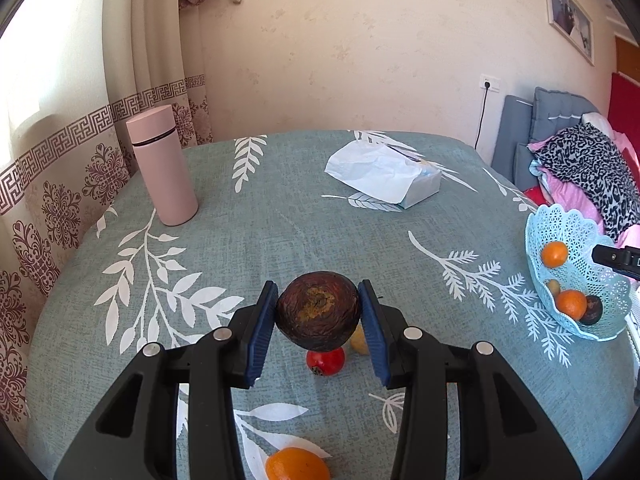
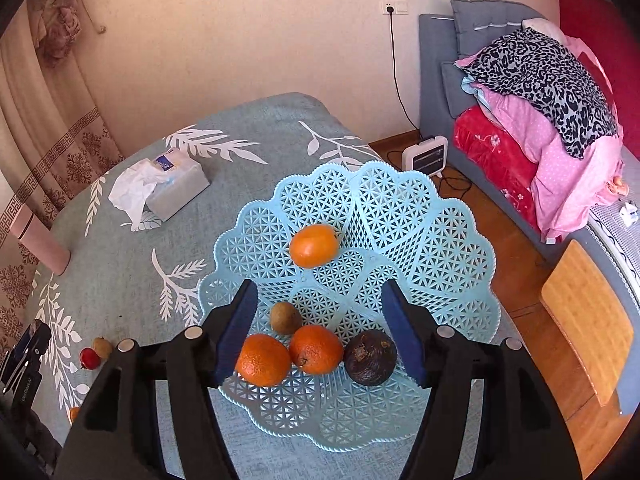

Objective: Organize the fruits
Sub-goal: 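Release the orange into the basket with the right tool while the left tool holds the avocado, then carry the avocado toward the blue basket with the left tool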

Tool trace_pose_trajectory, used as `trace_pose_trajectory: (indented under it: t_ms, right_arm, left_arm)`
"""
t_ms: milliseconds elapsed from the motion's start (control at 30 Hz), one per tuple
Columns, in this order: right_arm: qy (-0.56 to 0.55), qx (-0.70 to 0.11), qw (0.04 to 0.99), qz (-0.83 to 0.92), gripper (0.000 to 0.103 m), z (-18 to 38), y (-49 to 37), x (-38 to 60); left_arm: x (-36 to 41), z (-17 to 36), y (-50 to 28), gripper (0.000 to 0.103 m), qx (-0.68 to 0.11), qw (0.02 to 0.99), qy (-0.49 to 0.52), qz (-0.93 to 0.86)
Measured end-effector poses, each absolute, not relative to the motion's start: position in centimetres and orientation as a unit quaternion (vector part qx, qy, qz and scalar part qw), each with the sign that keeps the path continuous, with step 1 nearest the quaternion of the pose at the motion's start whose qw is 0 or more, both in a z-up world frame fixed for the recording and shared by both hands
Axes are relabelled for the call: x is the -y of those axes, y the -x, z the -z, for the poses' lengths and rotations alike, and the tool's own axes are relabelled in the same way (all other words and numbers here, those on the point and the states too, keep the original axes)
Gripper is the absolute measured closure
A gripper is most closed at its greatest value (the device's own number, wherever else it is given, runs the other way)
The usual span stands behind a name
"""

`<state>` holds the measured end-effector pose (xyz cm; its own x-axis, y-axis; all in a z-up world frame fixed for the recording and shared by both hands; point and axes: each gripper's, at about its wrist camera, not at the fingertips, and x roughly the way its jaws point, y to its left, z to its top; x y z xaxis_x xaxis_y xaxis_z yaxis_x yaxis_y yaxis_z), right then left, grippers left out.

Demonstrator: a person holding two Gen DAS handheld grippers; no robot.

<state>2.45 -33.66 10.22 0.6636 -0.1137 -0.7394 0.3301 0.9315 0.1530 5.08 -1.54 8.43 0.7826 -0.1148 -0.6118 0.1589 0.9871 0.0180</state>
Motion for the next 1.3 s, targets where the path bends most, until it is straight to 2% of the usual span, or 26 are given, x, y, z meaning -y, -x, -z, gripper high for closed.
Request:
trace_pose_trajectory:
  t_ms: [533,1000,1167,1300]
  right_arm:
    - [-0.142,-0.367,0.904,0.166,0.033,-7.7,0.9,35.4]
    - [-0.125,-0.322,0.921,0.182,0.032,-7.8,2.6,36.5]
    - [-0.127,-0.314,0.924,0.178,0.032,-8.2,2.8,36.8]
    - [-0.136,-0.310,0.924,0.177,0.032,-8.5,3.1,37.1]
  left_arm:
    - [5.3,-8.0,-2.2,0.061,-0.276,0.952,-0.104,0.084]
    - [10.1,-7.3,0.7,0.061,-0.239,0.951,-0.167,0.103]
    - [11.4,-6.9,1.0,0.061,-0.249,0.944,-0.177,0.123]
    - [10.2,-7.0,-0.4,0.061,-0.291,0.936,-0.137,0.144]
